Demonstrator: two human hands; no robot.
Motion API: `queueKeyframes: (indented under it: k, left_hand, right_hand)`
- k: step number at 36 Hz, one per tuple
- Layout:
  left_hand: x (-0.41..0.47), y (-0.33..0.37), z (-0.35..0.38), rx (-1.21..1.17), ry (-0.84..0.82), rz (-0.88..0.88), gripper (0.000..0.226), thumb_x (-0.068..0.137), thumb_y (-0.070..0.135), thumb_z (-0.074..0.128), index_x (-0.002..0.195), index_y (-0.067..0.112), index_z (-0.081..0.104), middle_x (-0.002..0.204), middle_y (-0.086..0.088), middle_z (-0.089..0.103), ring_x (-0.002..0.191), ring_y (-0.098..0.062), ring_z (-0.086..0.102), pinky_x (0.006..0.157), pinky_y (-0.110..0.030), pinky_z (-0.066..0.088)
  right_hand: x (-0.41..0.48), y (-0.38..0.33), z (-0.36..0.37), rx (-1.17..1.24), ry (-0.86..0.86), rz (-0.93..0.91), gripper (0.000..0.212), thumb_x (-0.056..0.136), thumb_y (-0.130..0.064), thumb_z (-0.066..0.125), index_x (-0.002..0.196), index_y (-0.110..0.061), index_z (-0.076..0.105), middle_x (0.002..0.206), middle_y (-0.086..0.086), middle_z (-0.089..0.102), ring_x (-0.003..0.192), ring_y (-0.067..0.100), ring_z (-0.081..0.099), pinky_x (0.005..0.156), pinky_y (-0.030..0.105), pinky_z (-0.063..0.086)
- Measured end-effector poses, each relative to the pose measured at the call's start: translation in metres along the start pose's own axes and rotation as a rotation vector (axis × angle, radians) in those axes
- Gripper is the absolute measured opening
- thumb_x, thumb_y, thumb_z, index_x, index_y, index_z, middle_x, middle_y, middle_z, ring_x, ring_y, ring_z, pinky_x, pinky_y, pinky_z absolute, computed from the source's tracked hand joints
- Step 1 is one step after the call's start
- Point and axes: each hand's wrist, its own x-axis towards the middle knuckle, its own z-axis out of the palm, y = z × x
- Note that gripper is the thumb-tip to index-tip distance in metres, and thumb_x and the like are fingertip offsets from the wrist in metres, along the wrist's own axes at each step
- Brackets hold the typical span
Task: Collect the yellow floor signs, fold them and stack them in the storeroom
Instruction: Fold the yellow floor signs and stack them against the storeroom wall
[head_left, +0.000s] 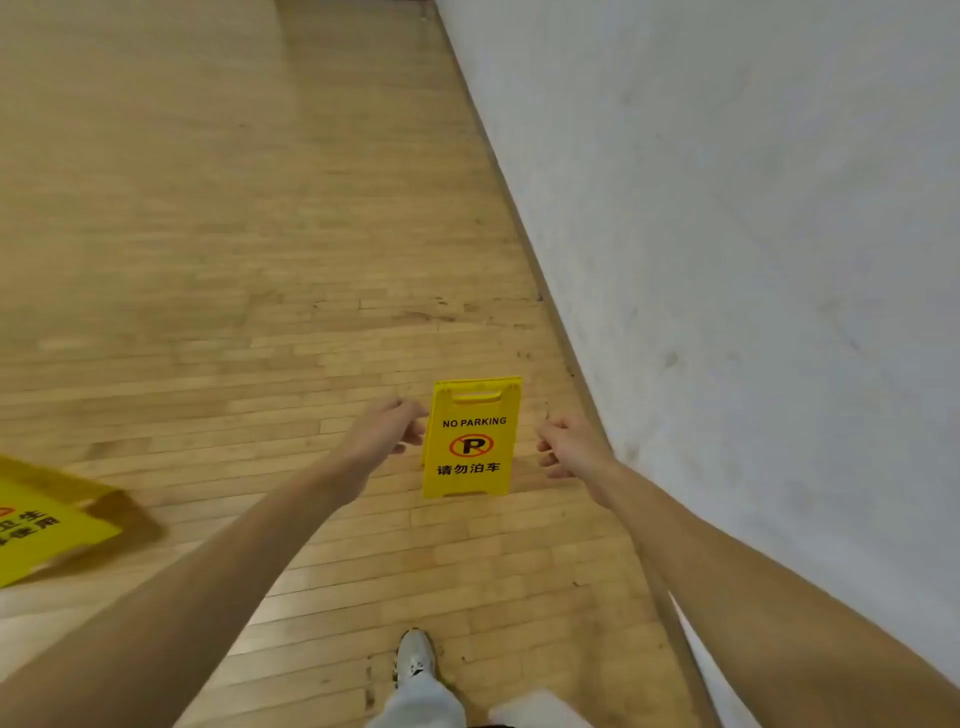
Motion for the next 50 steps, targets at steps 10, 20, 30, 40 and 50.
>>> queueKeyframes:
  k: [10, 20, 30, 40, 50]
  left_hand:
    - [0.099, 0.012, -0.028, -0.020, 0.069, -0.086, 0.022, 0.094, 0.025, 0.047, 0.106, 0.011, 0.059, 0.095, -0.006, 0.061, 0.089, -0.020, 0.059, 0.084, -0.033, 0.044]
    - [0.185, 0.000, -0.006, -0.018, 0.089, -0.232, 0.026, 0.095, 0.023, 0.048, 0.109, 0.004, 0.060, 0.090, -0.005, 0.063, 0.089, -0.021, 0.060, 0.090, -0.037, 0.045]
    - [0.317, -0.013, 0.048, 0.070, 0.115, -0.460, 0.023, 0.095, 0.027, 0.046, 0.110, 0.011, 0.054, 0.100, -0.006, 0.059, 0.095, -0.020, 0.056, 0.079, -0.029, 0.041]
    - [0.417, -0.068, 0.072, 0.006, 0.202, -0.727, 0.078, 0.092, 0.032, 0.052, 0.153, 0.012, 0.008, 0.155, -0.010, 0.027, 0.135, -0.027, 0.035, 0.102, -0.037, 0.029]
    - [0.432, -0.095, 0.090, -0.098, 0.090, -0.709, 0.045, 0.092, 0.026, 0.052, 0.135, 0.019, 0.042, 0.129, 0.001, 0.046, 0.120, -0.017, 0.039, 0.097, -0.032, 0.027]
  right_hand:
    - [0.086, -0.029, 0.033, -0.082, -0.053, 0.105, 0.027, 0.096, -0.028, 0.051, 0.115, -0.010, 0.058, 0.096, 0.002, 0.059, 0.083, 0.018, 0.059, 0.076, 0.035, 0.055]
    - [0.209, -0.021, 0.018, -0.068, -0.133, 0.229, 0.022, 0.097, -0.031, 0.050, 0.108, -0.012, 0.056, 0.095, 0.005, 0.059, 0.087, 0.022, 0.059, 0.085, 0.042, 0.054]
    - [0.328, -0.004, -0.001, -0.079, -0.104, 0.388, 0.024, 0.093, -0.013, 0.048, 0.109, -0.003, 0.063, 0.089, 0.008, 0.063, 0.082, 0.025, 0.057, 0.085, 0.046, 0.055]
    - [0.429, 0.044, 0.024, -0.256, -0.207, 0.481, 0.052, 0.090, -0.018, 0.049, 0.142, -0.013, 0.044, 0.137, 0.015, 0.055, 0.122, 0.032, 0.055, 0.078, 0.029, 0.043]
    - [0.445, 0.055, 0.032, -0.167, -0.325, 0.525, 0.022, 0.080, -0.003, 0.051, 0.083, -0.024, 0.055, 0.076, -0.003, 0.052, 0.071, 0.016, 0.046, 0.062, 0.029, 0.038]
